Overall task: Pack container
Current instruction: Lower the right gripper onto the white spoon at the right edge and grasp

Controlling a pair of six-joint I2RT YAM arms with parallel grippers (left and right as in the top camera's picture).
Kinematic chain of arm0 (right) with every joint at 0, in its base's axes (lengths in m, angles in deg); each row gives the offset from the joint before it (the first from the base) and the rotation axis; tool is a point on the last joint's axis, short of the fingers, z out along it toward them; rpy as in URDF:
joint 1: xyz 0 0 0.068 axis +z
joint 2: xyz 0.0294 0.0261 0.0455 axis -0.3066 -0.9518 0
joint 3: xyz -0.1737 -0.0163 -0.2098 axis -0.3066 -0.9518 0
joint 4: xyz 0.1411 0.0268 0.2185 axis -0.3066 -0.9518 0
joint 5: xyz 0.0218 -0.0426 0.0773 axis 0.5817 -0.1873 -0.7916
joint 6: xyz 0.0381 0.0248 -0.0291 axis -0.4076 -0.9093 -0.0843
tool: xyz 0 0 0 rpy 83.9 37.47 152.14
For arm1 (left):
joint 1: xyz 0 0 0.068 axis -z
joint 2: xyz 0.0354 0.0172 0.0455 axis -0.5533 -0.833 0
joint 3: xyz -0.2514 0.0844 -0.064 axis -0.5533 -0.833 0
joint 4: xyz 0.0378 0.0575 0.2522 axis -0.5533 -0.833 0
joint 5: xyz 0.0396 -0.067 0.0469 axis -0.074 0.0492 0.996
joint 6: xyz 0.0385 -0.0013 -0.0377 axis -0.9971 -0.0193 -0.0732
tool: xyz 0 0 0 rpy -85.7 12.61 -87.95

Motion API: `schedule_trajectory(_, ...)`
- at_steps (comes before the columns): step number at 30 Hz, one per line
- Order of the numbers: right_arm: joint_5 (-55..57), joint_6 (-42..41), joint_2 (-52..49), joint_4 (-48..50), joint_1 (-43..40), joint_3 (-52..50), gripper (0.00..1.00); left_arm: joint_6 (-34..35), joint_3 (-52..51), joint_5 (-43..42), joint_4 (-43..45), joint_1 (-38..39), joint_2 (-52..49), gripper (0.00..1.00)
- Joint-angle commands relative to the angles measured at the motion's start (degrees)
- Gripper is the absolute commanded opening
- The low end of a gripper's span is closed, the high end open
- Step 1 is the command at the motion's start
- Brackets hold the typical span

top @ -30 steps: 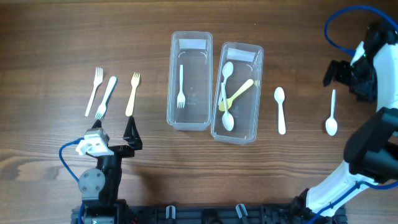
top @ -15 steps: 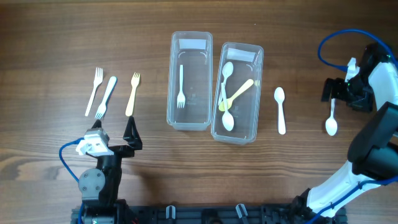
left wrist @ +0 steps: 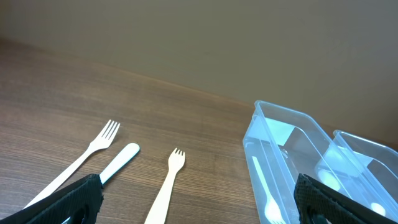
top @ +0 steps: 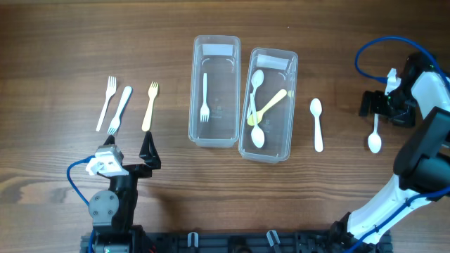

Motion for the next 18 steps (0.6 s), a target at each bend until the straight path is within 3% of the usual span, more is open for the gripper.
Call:
schedule_trajectory(1,-1.11,1.42,-1.18,0.81,-0.31,-0.57,1.0,-0.5,-0.28,0.11,-0.24,0.07,0.42,1.0)
schedule_trajectory(15,-1.38,4.07,-3.67,1.16,-0.31,-0.59,1.0,-0.5,-0.28,0.11,-0.24,0.07,0.42,1.0)
schedule_trajectory(18,-1.33,4.37,-3.67,0.92,-0.31,-0.59,0.92,-0.5,-0.28,0.11,-0.24,0.07,0.42,1.0)
